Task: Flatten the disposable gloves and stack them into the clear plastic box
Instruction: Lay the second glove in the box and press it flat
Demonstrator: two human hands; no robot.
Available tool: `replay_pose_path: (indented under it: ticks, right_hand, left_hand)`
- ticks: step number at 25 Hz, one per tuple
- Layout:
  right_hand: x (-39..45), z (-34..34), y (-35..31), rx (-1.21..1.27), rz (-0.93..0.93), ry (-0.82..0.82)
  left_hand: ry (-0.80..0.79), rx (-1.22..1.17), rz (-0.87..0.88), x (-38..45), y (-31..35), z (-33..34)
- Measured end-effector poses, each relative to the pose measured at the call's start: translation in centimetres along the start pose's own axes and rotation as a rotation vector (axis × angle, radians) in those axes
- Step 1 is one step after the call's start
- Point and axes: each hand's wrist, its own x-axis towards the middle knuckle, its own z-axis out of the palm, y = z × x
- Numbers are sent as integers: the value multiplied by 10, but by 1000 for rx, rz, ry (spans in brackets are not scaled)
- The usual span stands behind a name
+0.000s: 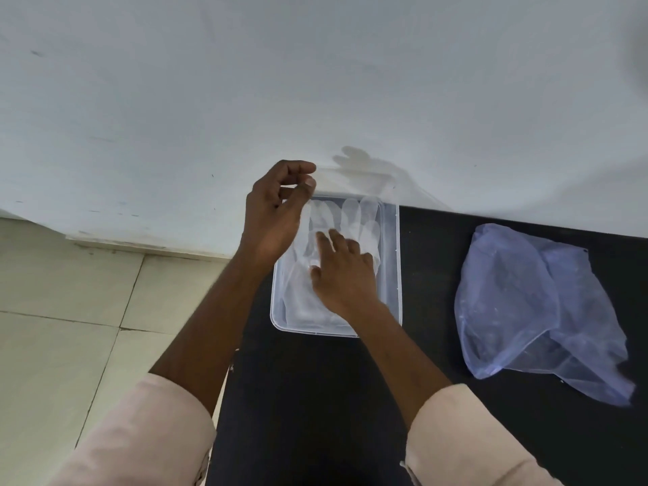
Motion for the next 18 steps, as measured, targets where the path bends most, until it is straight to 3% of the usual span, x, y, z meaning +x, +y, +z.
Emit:
replay_pose_path:
  ticks: [3, 7, 11, 15, 18]
  right_hand:
    - [12, 15, 9, -199, -59, -114]
    - [18, 27, 22, -285, -112, -194]
    - [15, 20, 19, -248, -106, -74]
    - [7, 6, 4, 127, -58, 272]
    - [7, -3, -6, 356, 24, 248]
  left_hand:
    - [35, -4, -22, 2, 1, -10]
    - [42, 16, -24, 1, -3, -22]
    - [61, 13, -45, 1, -7, -29]
    - [76, 37, -41, 0, -7, -33]
    - [79, 51, -39, -3, -7, -34]
